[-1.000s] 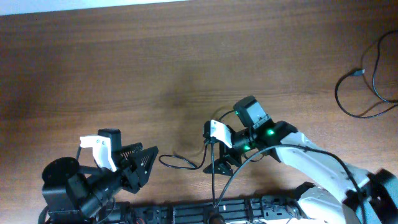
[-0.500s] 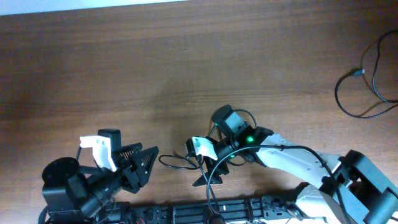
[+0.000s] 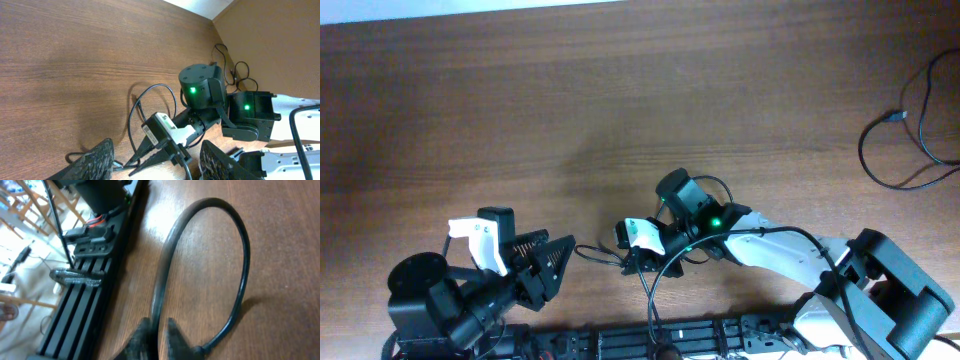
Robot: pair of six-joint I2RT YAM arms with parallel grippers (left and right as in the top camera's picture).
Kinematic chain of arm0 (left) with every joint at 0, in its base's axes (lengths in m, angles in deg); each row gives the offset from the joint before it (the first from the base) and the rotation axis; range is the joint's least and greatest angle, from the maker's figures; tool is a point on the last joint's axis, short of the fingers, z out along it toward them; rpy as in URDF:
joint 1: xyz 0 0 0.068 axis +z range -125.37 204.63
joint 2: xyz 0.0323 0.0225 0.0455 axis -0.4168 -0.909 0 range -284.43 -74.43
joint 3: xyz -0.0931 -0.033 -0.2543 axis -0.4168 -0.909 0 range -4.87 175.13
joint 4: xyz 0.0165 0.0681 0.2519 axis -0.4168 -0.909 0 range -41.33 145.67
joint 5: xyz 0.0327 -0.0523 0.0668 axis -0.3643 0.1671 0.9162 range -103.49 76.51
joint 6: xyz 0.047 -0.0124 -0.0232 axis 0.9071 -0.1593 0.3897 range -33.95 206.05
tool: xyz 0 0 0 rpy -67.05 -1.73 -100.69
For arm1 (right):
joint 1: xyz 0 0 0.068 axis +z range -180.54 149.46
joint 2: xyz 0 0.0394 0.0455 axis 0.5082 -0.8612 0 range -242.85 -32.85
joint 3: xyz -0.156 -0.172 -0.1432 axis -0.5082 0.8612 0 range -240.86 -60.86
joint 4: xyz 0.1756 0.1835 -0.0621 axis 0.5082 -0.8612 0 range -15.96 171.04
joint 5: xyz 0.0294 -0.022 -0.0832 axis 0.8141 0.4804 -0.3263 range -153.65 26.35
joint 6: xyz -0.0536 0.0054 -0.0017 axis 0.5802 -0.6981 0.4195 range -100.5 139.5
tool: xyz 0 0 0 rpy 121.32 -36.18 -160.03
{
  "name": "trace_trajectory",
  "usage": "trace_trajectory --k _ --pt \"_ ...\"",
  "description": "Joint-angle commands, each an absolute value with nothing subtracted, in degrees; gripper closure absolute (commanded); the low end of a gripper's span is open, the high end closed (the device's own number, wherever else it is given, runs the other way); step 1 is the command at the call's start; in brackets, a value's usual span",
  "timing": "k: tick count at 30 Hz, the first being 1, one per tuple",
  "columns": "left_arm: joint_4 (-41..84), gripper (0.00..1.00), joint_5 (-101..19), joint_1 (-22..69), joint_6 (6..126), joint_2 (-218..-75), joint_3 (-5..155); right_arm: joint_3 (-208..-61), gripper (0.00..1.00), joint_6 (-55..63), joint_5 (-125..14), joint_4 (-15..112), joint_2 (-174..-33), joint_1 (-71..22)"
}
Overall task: Untangle cables
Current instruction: 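Lift the cable with the right gripper and carry it to the right edge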
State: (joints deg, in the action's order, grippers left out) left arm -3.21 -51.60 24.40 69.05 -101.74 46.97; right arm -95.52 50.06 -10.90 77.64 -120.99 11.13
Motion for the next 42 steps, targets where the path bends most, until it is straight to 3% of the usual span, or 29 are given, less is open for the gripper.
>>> trace_trajectory --k 1,6,22,27,33,42 --pt "-3.53 0.44 -51.67 24.69 68.70 -101.23 46.53 -99.52 0.95 46.74 -12.34 78.03 -121.30 11.32" --pt "-4.41 0.44 -51.67 24.69 68.70 -101.23 46.53 -107.56 0.96 45.32 -14.92 75.48 -121.28 11.23" --pt "-4.58 0.39 -51.62 24.69 68.73 -101.23 46.53 -145.57 0.96 45.36 -27.12 44.70 -121.30 -1.18" --pt "-4.61 0.38 -51.62 24.69 68.73 -101.23 46.53 -155.36 0.96 45.93 -41.17 34.12 -121.30 -6.82" --pt "-4.61 0.38 -51.62 24.69 68.73 -101.23 46.53 -163.45 0.96 48.36 -54.50 22.93 -121.30 -19.56" --pt "-4.61 0.37 -51.62 24.69 68.70 -101.23 46.53 -163.76 0.96 49.52 -56.82 22.82 -121.30 -43.76"
